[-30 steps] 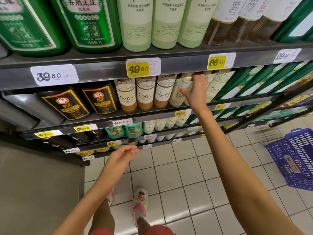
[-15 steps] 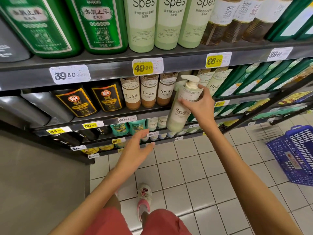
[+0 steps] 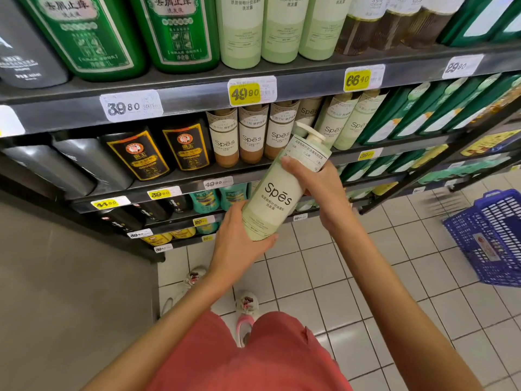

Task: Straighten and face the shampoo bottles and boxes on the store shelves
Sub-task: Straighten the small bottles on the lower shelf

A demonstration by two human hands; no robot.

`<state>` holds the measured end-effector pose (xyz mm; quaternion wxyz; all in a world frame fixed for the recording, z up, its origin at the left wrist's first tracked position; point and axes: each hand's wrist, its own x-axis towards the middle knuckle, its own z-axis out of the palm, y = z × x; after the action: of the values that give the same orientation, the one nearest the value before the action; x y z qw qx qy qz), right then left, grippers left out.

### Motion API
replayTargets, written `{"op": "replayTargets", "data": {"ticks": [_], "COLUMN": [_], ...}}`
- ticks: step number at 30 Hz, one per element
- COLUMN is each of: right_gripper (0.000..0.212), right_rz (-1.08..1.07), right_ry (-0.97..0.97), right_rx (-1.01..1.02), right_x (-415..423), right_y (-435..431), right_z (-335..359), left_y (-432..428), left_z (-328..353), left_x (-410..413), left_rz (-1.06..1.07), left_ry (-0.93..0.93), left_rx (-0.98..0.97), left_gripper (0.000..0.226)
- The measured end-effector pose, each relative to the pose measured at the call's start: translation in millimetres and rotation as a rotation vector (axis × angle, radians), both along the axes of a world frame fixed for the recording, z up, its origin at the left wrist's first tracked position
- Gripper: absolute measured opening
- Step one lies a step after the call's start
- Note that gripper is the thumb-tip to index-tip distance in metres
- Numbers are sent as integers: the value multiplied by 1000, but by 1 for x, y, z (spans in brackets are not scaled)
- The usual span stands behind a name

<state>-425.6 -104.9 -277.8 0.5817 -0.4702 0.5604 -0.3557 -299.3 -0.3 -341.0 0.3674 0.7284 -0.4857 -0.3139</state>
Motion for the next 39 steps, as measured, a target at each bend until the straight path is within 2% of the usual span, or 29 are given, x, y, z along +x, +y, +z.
{"op": "replayTargets", "data": {"ticks": [3,5,7,10,13,15,16,19,20,21,22,23,25,28,30,32,35,37,39], "right_gripper": [51,61,73,76,79,71,63,26,20,20,24,29,43,59,63,54,40,36,42], "right_rz": [84,171,259,355,343,279,239,121,92,77,80,90,118,179,198,187,111,74,50], "right_ry": [-401,-618,-728,-834,-819,-745,-687,-427,-346,-279,-227,-191,-240,-703,-892,-882,-821,-757,-596], "right_rx": [170,290,329,316,299,281,269,206,213,238,265,288,337,499,594,547,456,406,349], "right_x": [2,2,2,1,1,2,3,8,10,11,12,11,6,-2,-2,1,10,13,16], "right_y": [9,14,15,13,12,15,15,15,14,14,13,13,15,21,23,23,23,23,25], "right_z": [-10,-17,-23,-25,-23,-22,-21,-19,-18,-19,-20,-21,-23,-24,-24,-28,-29,-29,-29], "left_y": [1,2,4,6,8,9,8,8,8,10,11,11,9,16,18,16,12,10,8], "left_z": [9,17,24,31,33,36,38,33,29,26,23,22,20,26,26,27,27,29,30], "left_x": [5,8,11,14,21,25,26,9,-2,-12,-18,-18,-6,11,12,12,25,32,29], "left_rz": [-42,-94,-165,-259,-304,-326,-322,-217,-162,-113,-68,-39,-73,-226,-332,-346,-323,-319,-314], "left_ry": [108,265,489,805,969,872,735,130,-19,-85,-69,15,392,1151,1414,1530,1496,1240,891], "left_rx": [10,16,54,138,212,251,251,199,195,198,193,190,228,334,329,329,356,356,330], "left_gripper": [60,44,36,37,34,32,36,64,73,77,76,73,69,80,73,69,84,85,72]}}
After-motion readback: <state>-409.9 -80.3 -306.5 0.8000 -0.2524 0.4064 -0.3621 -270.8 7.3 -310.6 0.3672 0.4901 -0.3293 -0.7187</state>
